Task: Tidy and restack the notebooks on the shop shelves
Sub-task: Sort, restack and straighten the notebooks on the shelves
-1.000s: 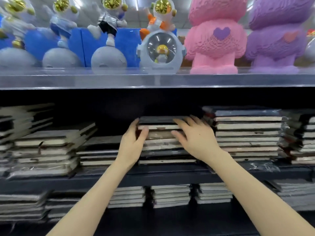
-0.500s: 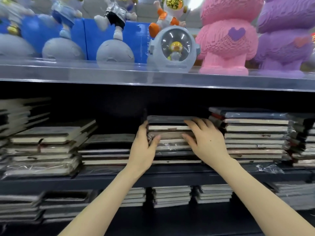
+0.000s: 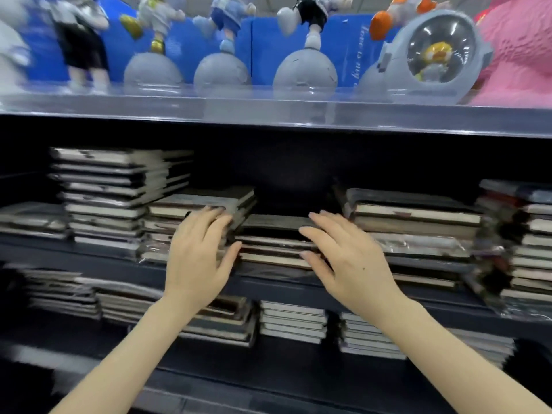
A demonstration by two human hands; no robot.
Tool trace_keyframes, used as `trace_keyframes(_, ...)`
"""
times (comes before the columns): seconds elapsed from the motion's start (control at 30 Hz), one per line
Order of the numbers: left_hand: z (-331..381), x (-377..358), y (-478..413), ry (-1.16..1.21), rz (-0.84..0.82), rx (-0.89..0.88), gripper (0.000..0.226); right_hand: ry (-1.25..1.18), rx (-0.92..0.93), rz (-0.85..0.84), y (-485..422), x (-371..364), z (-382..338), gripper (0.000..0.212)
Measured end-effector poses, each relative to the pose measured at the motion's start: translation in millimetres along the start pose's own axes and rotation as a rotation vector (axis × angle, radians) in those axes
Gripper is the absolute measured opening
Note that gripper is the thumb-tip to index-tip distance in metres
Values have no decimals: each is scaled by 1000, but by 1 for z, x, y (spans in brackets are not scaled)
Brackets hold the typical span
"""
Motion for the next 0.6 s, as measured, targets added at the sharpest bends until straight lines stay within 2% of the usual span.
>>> trace_keyframes(0.07,-24,1,2,-89,-75,-56,63,39,1,-107,-8,-21,-16,39)
trace_keyframes(0.1,-34,0,2,-110,-132,-81,73,85,-25,-205,-13,-31,-21,48)
trace_keyframes(0.2,-63,-1,-1,-109,-298,-148,103,236,-201,-585,-32,-53,-21,80)
trace_keyframes(0.27,-80,-3,-2,-108,-377,-216,113,234,-299,-731,-39,-64,-15,90)
trace_keyframes(0.33,-88,-9,-1,-112,-386,-293,111,192,-355,-760,-40,-71,-13,90)
trace_keyframes(0.4,-92,-14,0,-89,-328,-337,105,233,-369,-726,-40,-73,-14,83)
trace_keyframes(0.5,-97,-19,1,-45,-240,-360,101,245,-378,-641,-38,-73,-15,72)
trace_keyframes(0.6,-103,-21,1,-15,-199,-371,99,186,-401,-626,-37,-70,-13,68)
Point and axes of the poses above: each hand's wrist, its own y-axis away from the middle knuckle, its own x-axis out of the back of the hand, z = x × y, the point moved 2 cm from there along -y, towards the middle knuckle, and after that the axes turned 15 degrees about -x, right-handed, at the moved point
